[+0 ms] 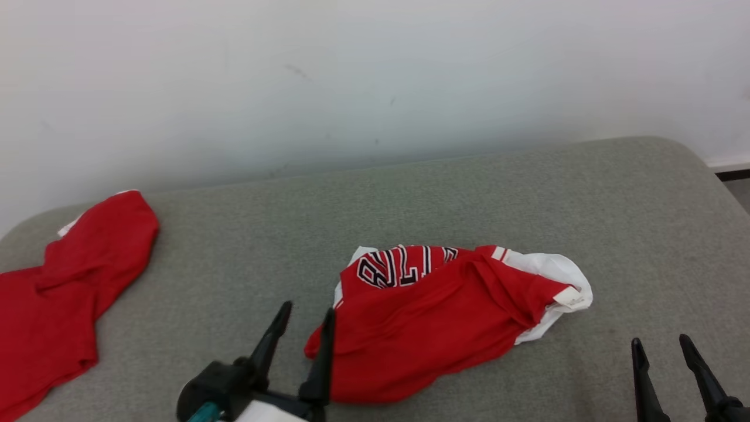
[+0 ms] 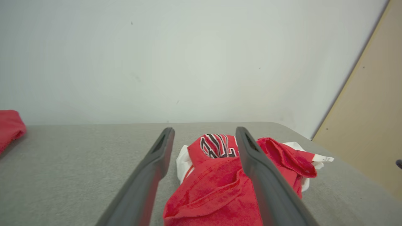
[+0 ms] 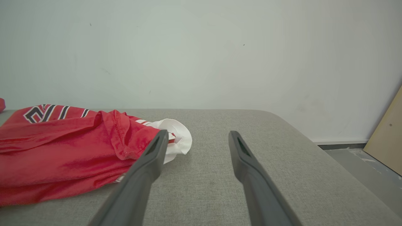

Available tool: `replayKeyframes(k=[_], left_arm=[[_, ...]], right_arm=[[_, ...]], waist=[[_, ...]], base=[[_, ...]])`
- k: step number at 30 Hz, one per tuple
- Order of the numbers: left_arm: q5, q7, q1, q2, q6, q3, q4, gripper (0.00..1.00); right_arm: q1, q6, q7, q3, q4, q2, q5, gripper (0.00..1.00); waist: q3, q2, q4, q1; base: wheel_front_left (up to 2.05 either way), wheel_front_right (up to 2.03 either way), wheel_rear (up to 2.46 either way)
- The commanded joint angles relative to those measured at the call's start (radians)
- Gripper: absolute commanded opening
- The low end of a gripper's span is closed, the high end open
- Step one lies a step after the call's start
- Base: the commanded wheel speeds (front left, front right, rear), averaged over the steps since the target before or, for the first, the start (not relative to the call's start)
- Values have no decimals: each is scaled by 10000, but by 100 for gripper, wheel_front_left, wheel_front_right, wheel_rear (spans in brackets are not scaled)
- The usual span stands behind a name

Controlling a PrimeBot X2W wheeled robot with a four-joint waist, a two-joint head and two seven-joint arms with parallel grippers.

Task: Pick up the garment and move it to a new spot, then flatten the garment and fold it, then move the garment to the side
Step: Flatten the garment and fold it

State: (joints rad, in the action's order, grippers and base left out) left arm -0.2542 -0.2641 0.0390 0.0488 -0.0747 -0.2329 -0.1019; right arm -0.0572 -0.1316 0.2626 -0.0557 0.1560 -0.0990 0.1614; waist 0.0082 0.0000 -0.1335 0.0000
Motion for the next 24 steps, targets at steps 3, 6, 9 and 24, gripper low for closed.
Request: replayKeyframes(k=[3,6,9,24], left_arm=[[365,-3,1073,32,-247,-1074,-566,100],[562,-5,2017,36,-387,-2109,-1368,100],[648,-3,2878,40,-471,-2932,-2220,100],[893,759,6202,43,-205,-5515,-4998,100]], right_arm=[[309,18,31,324,101,20,76,100],[475,18,31,680,185,98,119,100],[692,18,31,1140,242,186,174,100],[1210,18,31,2017,161,443,522,100]], waist=[[255,0,-724,0],[399,0,-1209,0],[653,0,-1721,0],[1609,0,-2886,0]], base=[[0,0,0],[0,0,0],[0,0,0],[0,0,0]])
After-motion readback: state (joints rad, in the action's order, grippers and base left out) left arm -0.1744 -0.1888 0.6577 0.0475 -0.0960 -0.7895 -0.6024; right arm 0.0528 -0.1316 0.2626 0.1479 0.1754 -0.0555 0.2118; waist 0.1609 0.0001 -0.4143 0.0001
